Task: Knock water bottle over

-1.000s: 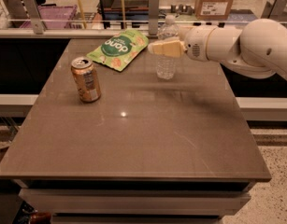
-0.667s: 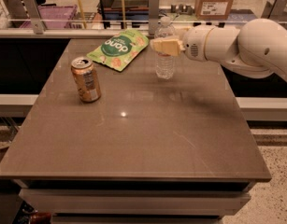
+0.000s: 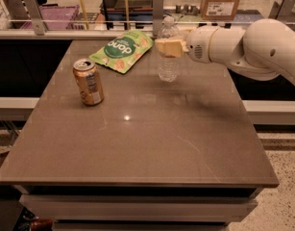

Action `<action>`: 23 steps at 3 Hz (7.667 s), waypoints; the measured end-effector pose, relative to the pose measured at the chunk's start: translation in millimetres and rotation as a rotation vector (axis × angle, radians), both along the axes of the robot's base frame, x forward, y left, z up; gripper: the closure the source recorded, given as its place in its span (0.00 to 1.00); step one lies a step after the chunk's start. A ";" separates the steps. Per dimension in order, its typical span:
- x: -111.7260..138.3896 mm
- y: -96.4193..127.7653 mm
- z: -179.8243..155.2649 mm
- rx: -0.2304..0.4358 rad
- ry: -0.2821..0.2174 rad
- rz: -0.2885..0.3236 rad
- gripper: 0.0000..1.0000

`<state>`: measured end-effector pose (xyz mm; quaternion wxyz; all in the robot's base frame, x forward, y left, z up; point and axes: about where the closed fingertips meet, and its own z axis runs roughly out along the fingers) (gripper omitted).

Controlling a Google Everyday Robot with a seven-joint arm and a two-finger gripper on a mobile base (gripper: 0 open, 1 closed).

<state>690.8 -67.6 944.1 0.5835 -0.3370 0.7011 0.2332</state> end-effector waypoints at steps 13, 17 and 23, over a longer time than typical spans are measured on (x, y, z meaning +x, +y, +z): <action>-16.0 -41.8 -34.5 -0.674 0.490 -0.118 1.00; 25.4 -10.9 -81.4 -0.567 0.456 -0.003 1.00; 32.6 16.6 -115.5 -0.509 0.505 0.091 0.00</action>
Offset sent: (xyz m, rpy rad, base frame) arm -0.0001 0.0015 0.0001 0.0000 -0.0001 0.0022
